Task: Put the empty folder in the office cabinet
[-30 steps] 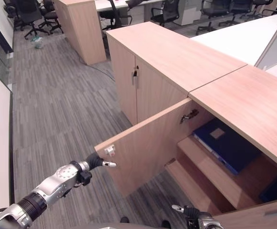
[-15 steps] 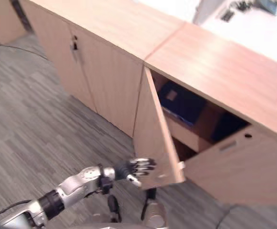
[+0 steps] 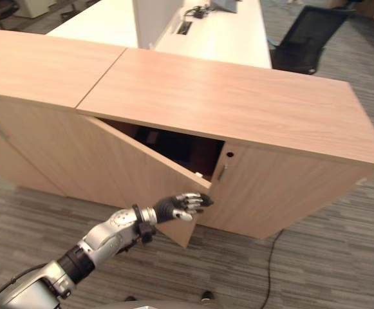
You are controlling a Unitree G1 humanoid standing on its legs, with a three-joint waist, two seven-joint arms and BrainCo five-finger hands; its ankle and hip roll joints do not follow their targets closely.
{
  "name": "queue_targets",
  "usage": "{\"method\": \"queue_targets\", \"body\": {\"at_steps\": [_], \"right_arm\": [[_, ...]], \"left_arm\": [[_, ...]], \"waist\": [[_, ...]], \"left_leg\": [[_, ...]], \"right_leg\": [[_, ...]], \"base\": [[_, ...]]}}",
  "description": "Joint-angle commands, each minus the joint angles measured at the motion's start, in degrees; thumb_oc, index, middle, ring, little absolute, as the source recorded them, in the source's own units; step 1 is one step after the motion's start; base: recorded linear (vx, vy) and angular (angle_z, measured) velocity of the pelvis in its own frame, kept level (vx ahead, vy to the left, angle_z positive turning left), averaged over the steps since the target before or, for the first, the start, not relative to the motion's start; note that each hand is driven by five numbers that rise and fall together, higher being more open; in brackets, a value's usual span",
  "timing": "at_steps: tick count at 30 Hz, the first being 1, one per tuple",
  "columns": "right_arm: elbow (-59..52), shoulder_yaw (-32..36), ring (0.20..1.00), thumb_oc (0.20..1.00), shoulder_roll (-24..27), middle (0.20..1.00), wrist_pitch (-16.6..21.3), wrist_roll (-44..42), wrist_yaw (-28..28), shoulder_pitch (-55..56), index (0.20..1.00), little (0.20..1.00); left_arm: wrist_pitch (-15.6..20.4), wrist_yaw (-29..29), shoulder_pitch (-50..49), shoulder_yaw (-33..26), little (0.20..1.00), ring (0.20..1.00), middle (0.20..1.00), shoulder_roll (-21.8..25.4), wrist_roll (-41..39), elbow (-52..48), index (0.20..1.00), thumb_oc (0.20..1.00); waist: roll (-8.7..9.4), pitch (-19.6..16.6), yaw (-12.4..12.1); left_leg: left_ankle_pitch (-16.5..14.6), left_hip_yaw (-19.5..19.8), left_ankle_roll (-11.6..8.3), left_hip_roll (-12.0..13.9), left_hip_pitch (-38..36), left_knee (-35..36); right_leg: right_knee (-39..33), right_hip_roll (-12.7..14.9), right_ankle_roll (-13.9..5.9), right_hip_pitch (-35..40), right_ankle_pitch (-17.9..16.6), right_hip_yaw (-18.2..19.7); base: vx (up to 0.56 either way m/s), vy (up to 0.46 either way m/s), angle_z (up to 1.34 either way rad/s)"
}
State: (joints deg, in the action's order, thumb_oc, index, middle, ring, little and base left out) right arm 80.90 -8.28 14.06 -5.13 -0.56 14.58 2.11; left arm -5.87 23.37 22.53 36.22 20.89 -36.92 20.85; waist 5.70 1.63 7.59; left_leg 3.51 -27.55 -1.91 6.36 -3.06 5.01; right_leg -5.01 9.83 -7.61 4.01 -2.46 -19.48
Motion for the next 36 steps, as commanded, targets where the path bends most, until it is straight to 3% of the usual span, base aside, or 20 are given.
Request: {"method": "queue_targets", "body": {"at_steps": [1,3,6,7,9,10,11,12,13,16,24,36], "right_arm": [[3.95,0.13,1.000,1.000,1.02,1.000,-0.33,-4.26,-0.40,0.07,1.000,1.000],[3.60,0.81,1.000,1.000,2.04,1.000,0.02,-6.33,0.08,-0.15,1.000,1.000],[3.23,1.05,1.000,1.000,3.14,1.000,0.23,-7.56,0.21,-0.55,1.000,1.000],[3.03,1.08,1.000,1.000,4.05,1.000,0.28,-8.40,0.17,-1.33,1.000,1.000],[2.56,0.83,1.000,1.000,4.70,1.000,0.41,-8.74,0.05,-2.08,1.000,1.000],[1.30,0.60,1.000,1.000,6.24,1.000,0.59,-9.61,0.01,-3.07,1.000,1.000],[1.27,0.62,1.000,1.000,6.31,1.000,0.54,-9.64,0.02,-3.14,1.000,1.000],[0.82,0.52,1.000,1.000,6.89,1.000,0.63,-10.10,0.12,-3.44,1.000,1.000],[0.48,0.35,1.000,1.000,7.65,1.000,0.68,-10.31,0.40,-3.67,1.000,1.000],[0.48,-0.14,1.000,1.000,8.29,1.000,0.71,-10.94,0.51,-4.17,1.000,1.000],[0.92,-1.64,1.000,1.000,6.87,1.000,0.78,-10.90,0.88,-2.44,1.000,1.000],[0.30,-2.67,1.000,1.000,5.81,1.000,-0.24,-12.30,0.90,-4.20,1.000,1.000]], "left_arm": [[5.87,-5.35,4.76,-4.88,1.000,1.000,1.000,0.67,12.48,4.59,1.000,1.000],[6.18,-6.86,5.64,-7.40,1.000,1.000,1.000,1.69,17.12,8.55,1.000,1.000],[6.35,-7.94,5.61,-10.52,1.000,1.000,1.000,2.13,17.96,12.82,1.000,1.000],[6.11,-9.26,5.99,-12.55,1.000,1.000,1.000,2.18,18.48,17.45,1.000,1.000],[6.41,-10.25,6.66,-13.53,1.000,1.000,1.000,2.34,18.83,20.17,1.000,1.000],[6.64,-11.54,7.44,-14.83,1.000,1.000,1.000,3.53,19.12,23.79,1.000,1.000],[6.79,-11.53,7.64,-14.84,1.000,1.000,1.000,3.43,19.11,24.04,1.000,1.000],[6.99,-12.07,8.63,-15.15,1.000,1.000,1.000,3.88,19.36,26.66,1.000,1.000],[7.12,-12.83,10.08,-16.00,1.000,1.000,1.000,5.28,19.83,30.46,1.000,1.000],[7.52,-13.22,12.56,-16.94,1.000,1.000,1.000,6.81,18.36,37.40,1.000,1.000],[8.55,-14.41,20.68,-18.87,1.000,1.000,1.000,10.75,17.67,49.75,1.000,1.000],[8.51,-16.46,31.35,-20.77,1.000,1.000,1.000,17.60,13.53,56.68,1.000,1.000]], "waist": [[-1.38,-0.09,0.28],[-1.25,-0.01,0.79],[-1.21,0.28,1.26],[-0.92,0.77,1.42],[-1.02,1.17,1.28],[-1.30,1.53,-0.09],[-1.39,1.61,-0.01],[-1.09,1.72,-0.88],[-1.42,1.71,-1.60],[-2.44,1.59,-2.08],[-5.44,-0.10,-0.88],[-6.21,-2.13,-1.05]], "left_leg": [[-4.87,2.00,-1.35,3.14,-0.47,-0.72],[-4.66,1.24,-2.23,4.85,-0.58,-2.67],[-5.54,0.35,-2.92,6.94,0.03,-6.93],[-6.55,-0.11,-2.94,8.58,0.81,-11.73],[-6.24,0.85,-3.06,9.15,1.13,-13.98],[-5.51,7.05,-2.54,7.43,2.62,-16.00],[-5.70,7.20,-2.56,7.53,2.83,-16.35],[-5.35,10.89,-1.44,6.01,4.79,-16.42],[-6.95,16.77,-0.92,3.74,4.65,-13.80],[-6.59,23.29,-1.36,0.71,4.98,-11.21],[-4.87,22.27,-1.24,-1.16,-0.73,-1.60],[-6.81,19.65,1.07,-4.15,-2.54,-0.01]], "right_leg": [[1.53,-3.99,0.75,-1.49,5.96,2.87],[1.74,-5.33,1.82,-1.15,6.74,4.12],[2.40,-6.45,3.01,-0.89,7.63,5.47],[3.42,-7.21,4.14,-0.81,8.46,6.89],[3.93,-7.75,4.62,-0.84,8.77,8.20],[4.31,-8.22,4.96,-0.81,9.06,10.46],[4.39,-8.26,4.97,-0.84,9.15,10.38],[4.69,-7.98,5.37,-1.54,8.51,11.04],[5.12,-8.07,5.23,-1.34,8.55,13.02],[5.17,-8.36,5.23,-1.31,8.34,14.80],[3.12,-7.75,3.56,-0.13,6.99,14.94],[2.23,-4.26,0.27,-0.79,4.06,16.07]], "base": [[0.05,-0.283,-0.31],[0.04,-0.229,-0.18],[0.02,-0.178,-0.24],[0.03,-0.150,-0.47],[0.02,-0.104,-0.53],[0.00,-0.024,-0.65],[-0.06,-0.050,-0.69],[0.01,-0.012,-1.05],[0.04,0.011,-0.83],[0.08,0.063,-0.61],[0.04,0.114,-0.12],[-0.02,0.132,-0.11]]}}
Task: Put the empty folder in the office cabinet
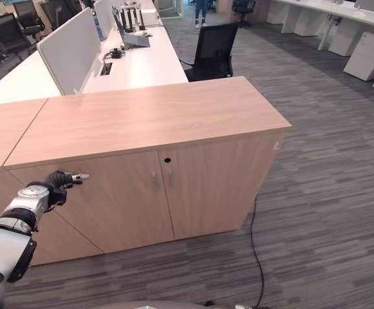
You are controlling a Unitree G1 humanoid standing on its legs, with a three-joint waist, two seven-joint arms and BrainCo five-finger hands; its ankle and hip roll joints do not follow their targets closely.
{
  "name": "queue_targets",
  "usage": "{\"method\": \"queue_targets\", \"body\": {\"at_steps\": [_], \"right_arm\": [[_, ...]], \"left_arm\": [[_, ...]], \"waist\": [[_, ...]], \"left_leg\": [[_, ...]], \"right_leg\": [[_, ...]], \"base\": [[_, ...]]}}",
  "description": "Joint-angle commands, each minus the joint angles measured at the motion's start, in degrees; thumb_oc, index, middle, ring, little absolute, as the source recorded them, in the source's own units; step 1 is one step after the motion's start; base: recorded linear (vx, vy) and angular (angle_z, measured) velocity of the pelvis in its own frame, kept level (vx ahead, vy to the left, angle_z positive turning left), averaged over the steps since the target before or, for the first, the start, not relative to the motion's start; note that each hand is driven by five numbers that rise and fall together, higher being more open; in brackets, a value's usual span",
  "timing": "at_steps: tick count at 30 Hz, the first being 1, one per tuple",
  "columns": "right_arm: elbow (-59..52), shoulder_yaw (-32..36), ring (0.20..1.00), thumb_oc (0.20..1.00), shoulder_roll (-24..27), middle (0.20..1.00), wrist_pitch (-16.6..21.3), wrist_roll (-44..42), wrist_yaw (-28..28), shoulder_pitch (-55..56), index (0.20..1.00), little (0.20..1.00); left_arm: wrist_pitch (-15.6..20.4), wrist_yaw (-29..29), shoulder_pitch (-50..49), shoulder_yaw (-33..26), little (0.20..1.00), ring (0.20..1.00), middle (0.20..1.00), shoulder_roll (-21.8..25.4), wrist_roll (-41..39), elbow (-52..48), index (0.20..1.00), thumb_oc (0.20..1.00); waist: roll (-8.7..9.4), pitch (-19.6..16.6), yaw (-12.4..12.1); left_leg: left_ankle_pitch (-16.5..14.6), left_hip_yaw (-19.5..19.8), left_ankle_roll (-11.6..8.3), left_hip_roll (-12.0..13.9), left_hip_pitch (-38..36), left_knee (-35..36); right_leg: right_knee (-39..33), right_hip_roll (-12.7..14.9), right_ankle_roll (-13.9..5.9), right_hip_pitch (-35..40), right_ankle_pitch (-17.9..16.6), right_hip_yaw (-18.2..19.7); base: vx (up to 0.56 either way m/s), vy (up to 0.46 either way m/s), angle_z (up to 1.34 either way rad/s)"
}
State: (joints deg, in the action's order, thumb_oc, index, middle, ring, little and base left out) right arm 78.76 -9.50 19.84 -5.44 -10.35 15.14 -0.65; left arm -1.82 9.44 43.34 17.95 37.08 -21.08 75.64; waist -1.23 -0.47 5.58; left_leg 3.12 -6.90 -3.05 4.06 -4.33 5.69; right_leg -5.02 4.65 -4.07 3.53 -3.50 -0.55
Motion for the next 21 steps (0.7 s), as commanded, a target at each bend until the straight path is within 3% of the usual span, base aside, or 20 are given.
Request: {"method": "queue_targets", "body": {"at_steps": [1,13,16,21], "right_arm": [[2.40,-2.01,1.000,1.000,0.19,1.000,-0.06,-1.89,0.33,-1.96,1.000,1.000],[0.64,-2.99,1.000,1.000,-0.90,1.000,-1.04,-2.80,-0.25,-3.72,1.000,1.000],[1.51,-2.38,1.000,1.000,-1.13,1.000,-1.54,-1.78,0.29,-2.38,1.000,1.000],[3.32,-2.35,1.000,1.000,-1.84,1.000,-2.36,0.22,1.72,-1.71,1.000,1.000]], "left_arm": [[4.48,-3.01,12.12,-2.42,1.000,1.000,1.000,1.56,-3.26,2.35,1.000,1.000],[3.35,-4.93,15.86,-6.54,1.000,1.000,1.000,1.85,-11.34,4.48,1.000,1.000],[3.03,-4.19,12.64,-10.35,1.000,1.000,1.000,2.08,-18.46,3.02,1.000,1.000],[0.85,0.76,5.61,-11.16,1.000,1.000,1.000,0.63,-19.69,3.18,1.000,1.000]], "waist": [[0.72,-0.01,0.91],[0.08,-0.56,0.99],[0.20,-0.76,0.89],[0.42,-1.02,0.33]], "left_leg": [[-6.72,-1.14,2.73,-2.39,-1.25,-0.69],[-7.63,-2.12,4.50,-4.56,-1.65,-0.69],[-7.76,-1.89,4.68,-4.95,-1.47,-0.69],[-7.78,-1.51,4.72,-5.08,-1.29,-0.69]], "right_leg": [[2.60,1.58,-3.82,-0.98,4.63,-2.55],[3.26,3.87,-5.53,-2.09,3.29,-1.82],[3.24,4.32,-5.70,-2.21,3.11,-2.27],[2.70,4.51,-5.63,-1.92,2.85,-2.86]], "base": [[-0.06,0.119,-0.05],[-0.02,0.065,-0.07],[-0.01,0.012,0.00],[0.00,0.000,0.00]]}}
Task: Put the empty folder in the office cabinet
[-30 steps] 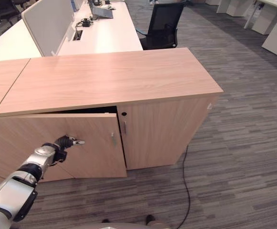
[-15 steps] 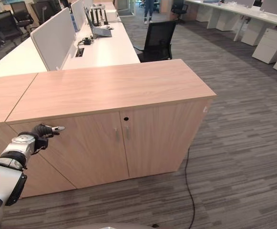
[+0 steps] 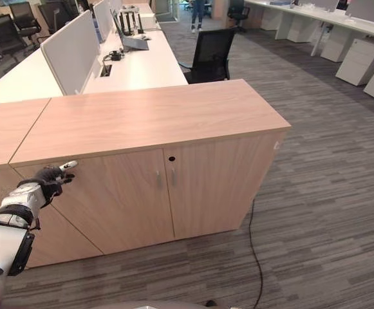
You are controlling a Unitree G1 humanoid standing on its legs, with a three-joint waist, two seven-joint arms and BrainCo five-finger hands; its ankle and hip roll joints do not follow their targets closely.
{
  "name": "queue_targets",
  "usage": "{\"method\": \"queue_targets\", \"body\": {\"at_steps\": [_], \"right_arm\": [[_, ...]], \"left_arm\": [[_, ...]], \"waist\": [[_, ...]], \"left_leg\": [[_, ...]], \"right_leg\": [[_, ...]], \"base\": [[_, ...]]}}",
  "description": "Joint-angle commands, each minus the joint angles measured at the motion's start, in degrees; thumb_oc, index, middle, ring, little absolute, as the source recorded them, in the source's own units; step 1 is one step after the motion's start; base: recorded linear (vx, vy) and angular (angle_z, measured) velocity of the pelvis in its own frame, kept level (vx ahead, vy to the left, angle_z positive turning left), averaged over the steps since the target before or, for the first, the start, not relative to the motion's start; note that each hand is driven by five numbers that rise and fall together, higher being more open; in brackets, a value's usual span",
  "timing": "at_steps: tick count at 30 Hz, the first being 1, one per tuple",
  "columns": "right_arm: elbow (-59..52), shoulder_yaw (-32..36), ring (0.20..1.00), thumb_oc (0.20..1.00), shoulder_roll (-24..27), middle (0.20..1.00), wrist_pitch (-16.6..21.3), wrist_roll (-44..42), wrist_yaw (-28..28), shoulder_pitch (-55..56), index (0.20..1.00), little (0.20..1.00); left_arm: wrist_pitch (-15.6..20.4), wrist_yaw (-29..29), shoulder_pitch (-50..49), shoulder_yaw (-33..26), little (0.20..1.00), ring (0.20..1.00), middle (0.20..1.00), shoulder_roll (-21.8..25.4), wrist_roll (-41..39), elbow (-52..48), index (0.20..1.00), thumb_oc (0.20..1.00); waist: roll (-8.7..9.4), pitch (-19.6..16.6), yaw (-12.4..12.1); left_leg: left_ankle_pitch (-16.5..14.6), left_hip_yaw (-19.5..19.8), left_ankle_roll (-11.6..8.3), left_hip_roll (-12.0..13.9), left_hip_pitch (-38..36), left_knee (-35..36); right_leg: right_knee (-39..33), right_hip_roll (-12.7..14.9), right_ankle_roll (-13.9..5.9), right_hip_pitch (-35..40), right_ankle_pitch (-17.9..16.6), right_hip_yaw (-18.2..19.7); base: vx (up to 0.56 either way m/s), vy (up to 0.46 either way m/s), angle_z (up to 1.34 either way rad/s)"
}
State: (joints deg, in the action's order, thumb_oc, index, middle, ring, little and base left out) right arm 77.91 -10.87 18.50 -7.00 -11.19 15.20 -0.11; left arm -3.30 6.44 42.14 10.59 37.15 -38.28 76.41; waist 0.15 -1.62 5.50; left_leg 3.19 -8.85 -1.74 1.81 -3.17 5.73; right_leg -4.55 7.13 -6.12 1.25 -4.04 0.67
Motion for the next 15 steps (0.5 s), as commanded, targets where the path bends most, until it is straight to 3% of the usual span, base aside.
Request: {"method": "queue_targets", "body": {"at_steps": [1,6,8,10,15], "right_arm": [[4.17,-1.01,1.000,1.000,-0.49,1.000,-0.78,1.07,1.66,-2.20,1.000,1.000],[4.86,-1.46,1.000,1.000,-1.09,1.000,-0.41,2.71,2.08,-1.88,1.000,1.000],[4.25,-1.43,1.000,1.000,-0.85,1.000,0.17,2.48,1.35,-2.19,1.000,1.000],[2.74,-1.13,1.000,1.000,-0.63,1.000,1.39,1.62,-0.08,-2.89,1.000,1.000],[2.08,-1.05,1.000,1.000,0.26,1.000,2.63,3.34,-0.08,-3.85,1.000,1.000]], "left_arm": [[2.34,3.79,6.71,-3.84,1.000,1.000,1.000,0.56,-2.48,2.37,1.000,1.000],[2.55,5.60,-2.52,-5.16,1.000,1.000,1.000,-2.31,0.41,1.05,1.000,1.000],[4.44,3.57,-6.45,-6.25,1.000,1.000,1.000,-4.61,0.57,-2.61,1.000,1.000],[8.69,0.39,-14.76,-7.25,1.000,1.000,1.000,-7.96,2.41,-10.48,1.000,1.000],[10.84,0.37,-25.65,-6.47,1.000,1.000,1.000,-11.05,8.35,-13.64,1.000,1.000]], "waist": [[-0.97,0.08,0.45],[-0.52,-0.21,-0.43],[-0.11,0.08,-0.86],[1.08,0.79,-1.83],[2.13,1.01,-2.99]], "left_leg": [[-7.86,0.45,3.40,-2.83,-2.44,-0.73],[-7.90,0.93,3.15,-2.61,-2.47,-0.73],[-7.75,1.31,2.93,-2.42,-2.25,-0.73],[-7.40,2.18,2.64,-2.14,-1.65,-0.73],[-7.23,2.94,2.29,-1.90,-1.26,-0.73]], "right_leg": [[2.19,2.03,-3.58,0.40,3.39,-4.10],[1.44,1.96,-3.15,1.27,3.43,-5.02],[1.22,1.88,-2.88,1.51,3.52,-5.48],[1.08,1.73,-2.54,1.44,3.59,-5.99],[0.43,1.33,-2.04,2.19,3.82,-6.76]], "base": [[0.00,0.000,0.00],[0.00,-0.006,0.00],[0.00,-0.044,0.06],[-0.05,-0.082,0.14],[-0.02,-0.043,0.06]]}}
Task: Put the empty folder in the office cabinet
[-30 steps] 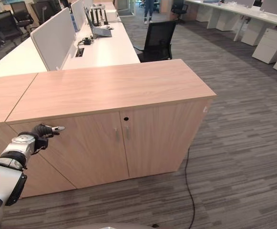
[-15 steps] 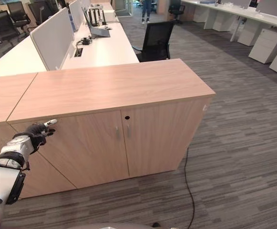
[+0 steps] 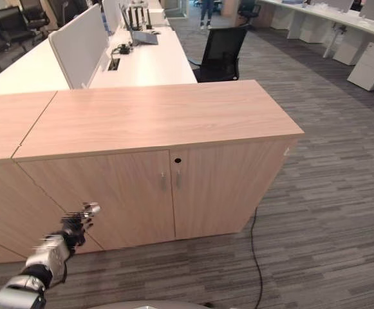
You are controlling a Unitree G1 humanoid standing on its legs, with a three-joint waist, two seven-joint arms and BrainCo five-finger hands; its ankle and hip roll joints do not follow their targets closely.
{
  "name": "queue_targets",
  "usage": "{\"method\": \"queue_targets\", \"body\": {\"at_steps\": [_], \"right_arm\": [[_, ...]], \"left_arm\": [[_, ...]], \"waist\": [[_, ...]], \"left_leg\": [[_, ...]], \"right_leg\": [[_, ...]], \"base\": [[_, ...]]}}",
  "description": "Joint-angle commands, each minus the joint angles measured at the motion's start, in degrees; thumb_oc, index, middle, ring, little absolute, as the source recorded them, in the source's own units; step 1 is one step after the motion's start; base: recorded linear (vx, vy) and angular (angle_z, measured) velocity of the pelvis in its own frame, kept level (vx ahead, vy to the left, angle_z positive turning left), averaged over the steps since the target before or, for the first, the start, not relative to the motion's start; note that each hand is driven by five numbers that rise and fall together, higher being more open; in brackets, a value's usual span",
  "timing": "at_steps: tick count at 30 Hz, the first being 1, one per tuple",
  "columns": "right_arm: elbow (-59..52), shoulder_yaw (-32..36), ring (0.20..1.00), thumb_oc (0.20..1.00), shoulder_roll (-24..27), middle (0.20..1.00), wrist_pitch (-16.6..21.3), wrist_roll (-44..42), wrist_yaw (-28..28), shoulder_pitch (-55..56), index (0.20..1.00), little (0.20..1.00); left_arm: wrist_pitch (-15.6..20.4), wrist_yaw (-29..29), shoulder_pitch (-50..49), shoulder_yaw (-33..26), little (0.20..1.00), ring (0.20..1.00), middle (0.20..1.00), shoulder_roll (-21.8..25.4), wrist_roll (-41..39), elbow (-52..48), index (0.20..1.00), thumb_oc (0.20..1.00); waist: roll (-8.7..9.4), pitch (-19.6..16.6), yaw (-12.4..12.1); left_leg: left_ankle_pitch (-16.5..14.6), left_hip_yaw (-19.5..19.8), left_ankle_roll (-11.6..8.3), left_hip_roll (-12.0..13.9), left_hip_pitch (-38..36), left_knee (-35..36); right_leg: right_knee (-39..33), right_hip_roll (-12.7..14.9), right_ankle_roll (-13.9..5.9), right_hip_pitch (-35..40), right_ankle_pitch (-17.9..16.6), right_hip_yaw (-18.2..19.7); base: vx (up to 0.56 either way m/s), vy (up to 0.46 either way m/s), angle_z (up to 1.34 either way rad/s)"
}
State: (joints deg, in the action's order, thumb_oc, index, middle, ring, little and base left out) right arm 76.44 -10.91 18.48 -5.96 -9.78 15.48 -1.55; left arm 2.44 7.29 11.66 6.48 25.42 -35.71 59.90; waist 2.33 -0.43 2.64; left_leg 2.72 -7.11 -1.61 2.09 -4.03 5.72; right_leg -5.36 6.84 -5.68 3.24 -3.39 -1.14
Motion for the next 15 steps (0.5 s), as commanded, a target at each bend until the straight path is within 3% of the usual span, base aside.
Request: {"method": "queue_targets", "body": {"at_steps": [1,7,12,15], "right_arm": [[3.49,-1.07,1.000,1.000,0.75,1.000,1.73,2.08,-0.35,-2.70,1.000,1.000],[3.83,-1.14,1.000,1.000,2.36,1.000,1.82,4.17,0.64,-3.67,1.000,1.000],[3.00,-1.21,1.000,1.000,1.87,1.000,2.00,4.11,0.42,-3.61,1.000,1.000],[1.93,-1.46,1.000,1.000,1.26,1.000,2.32,3.79,0.16,-3.08,1.000,1.000]], "left_arm": [[4.95,0.09,3.51,-1.67,1.000,1.000,1.000,0.21,7.03,3.47,1.000,1.000],[2.63,5.35,-2.90,-3.50,1.000,1.000,1.000,-3.23,4.21,8.60,1.000,1.000],[2.15,4.57,-6.50,-7.03,1.000,1.000,1.000,-5.31,3.95,12.37,1.000,1.000],[1.56,4.37,-9.38,-7.80,1.000,1.000,1.000,-6.23,8.25,16.73,1.000,1.000]], "waist": [[0.04,-0.19,-0.30],[0.03,-0.21,-0.96],[0.41,0.34,-1.73],[0.79,0.65,-2.19]], "left_leg": [[-6.73,1.35,2.10,-2.07,-0.36,-0.72],[-6.59,2.05,1.85,-1.73,0.12,-0.72],[-6.13,2.73,1.66,-1.52,0.79,-0.72],[-5.87,3.25,1.59,-1.42,1.30,-0.72]], "right_leg": [[1.11,1.56,-2.40,0.35,3.20,-5.07],[0.64,1.09,-1.96,0.57,3.32,-5.75],[0.54,0.69,-1.51,0.42,3.54,-6.13],[0.49,0.40,-1.23,0.27,3.77,-6.38]], "base": [[-0.01,-0.034,0.09],[0.00,-0.014,0.12],[-0.01,-0.018,0.03],[-0.02,-0.026,0.13]]}}
